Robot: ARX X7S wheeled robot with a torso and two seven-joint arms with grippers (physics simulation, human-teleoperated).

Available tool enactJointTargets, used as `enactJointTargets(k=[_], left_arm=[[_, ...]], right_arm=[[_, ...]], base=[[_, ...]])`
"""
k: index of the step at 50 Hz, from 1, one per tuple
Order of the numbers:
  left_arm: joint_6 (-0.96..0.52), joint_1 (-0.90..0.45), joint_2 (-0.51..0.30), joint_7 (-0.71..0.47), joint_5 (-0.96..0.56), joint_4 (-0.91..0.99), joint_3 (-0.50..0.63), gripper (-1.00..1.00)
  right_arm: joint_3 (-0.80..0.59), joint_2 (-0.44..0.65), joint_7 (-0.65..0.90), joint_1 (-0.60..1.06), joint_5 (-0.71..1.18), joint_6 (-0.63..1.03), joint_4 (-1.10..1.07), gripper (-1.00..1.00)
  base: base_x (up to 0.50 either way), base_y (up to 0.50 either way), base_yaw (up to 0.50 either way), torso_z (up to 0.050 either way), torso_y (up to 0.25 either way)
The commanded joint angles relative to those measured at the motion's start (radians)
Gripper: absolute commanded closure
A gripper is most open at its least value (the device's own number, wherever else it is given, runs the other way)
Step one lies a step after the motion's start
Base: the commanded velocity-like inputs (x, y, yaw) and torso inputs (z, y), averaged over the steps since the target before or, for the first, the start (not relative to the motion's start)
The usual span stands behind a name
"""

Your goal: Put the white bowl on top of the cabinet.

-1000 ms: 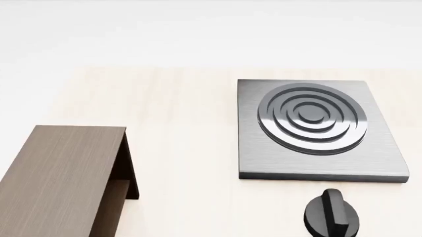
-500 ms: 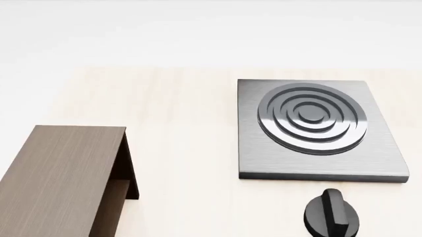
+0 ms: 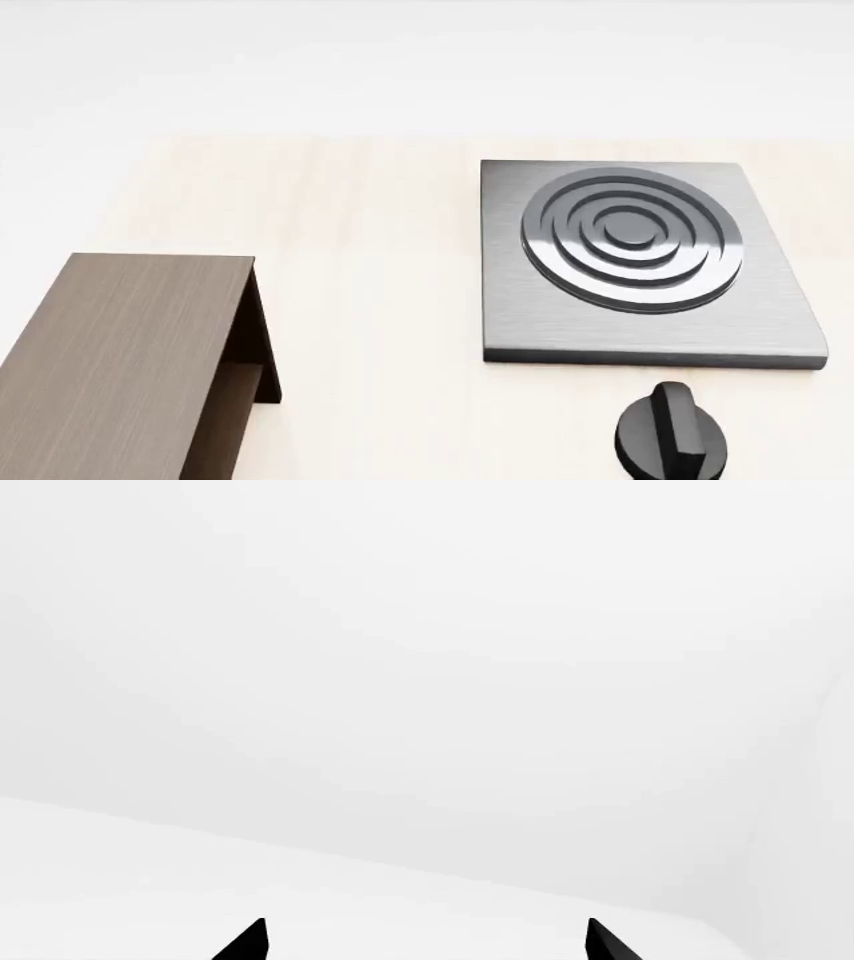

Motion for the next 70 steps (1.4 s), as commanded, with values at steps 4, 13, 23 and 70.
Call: enactJointTargets(k=[4,13,23,70], left_arm=[[0.006,-0.001,0.0,0.002,-0.004,-0.004,0.002,-1.0],[0.006,-0.002,-0.001,0.003,-0.007,-0.006,0.003,-1.0],[0.01,-0.002,-0.001,0.004,-0.009,-0.008,0.004,-1.0],[0.006,-0.006,-0.004,0.002,-0.01,-0.011,0.008,-1.0]], right_arm=[[-0.08,0.147,0.014,-0.11,0.043,-0.237,-0.094,1.0],[-0.14,0.173,0.014,-0.052,0.043,-0.24,-0.083,1.0],[-0.152,0.062,0.014,0.168,0.031,0.006,-0.055,1.0],[-0.501,-0.164,0.014,0.761,-0.182,0.369,0.222,1.0]], base=[[0.0,0.0,0.0,0.0,0.004],[0.0,0.0,0.0,0.0,0.0],[0.0,0.0,0.0,0.0,0.0],[0.0,0.0,0.0,0.0,0.001]])
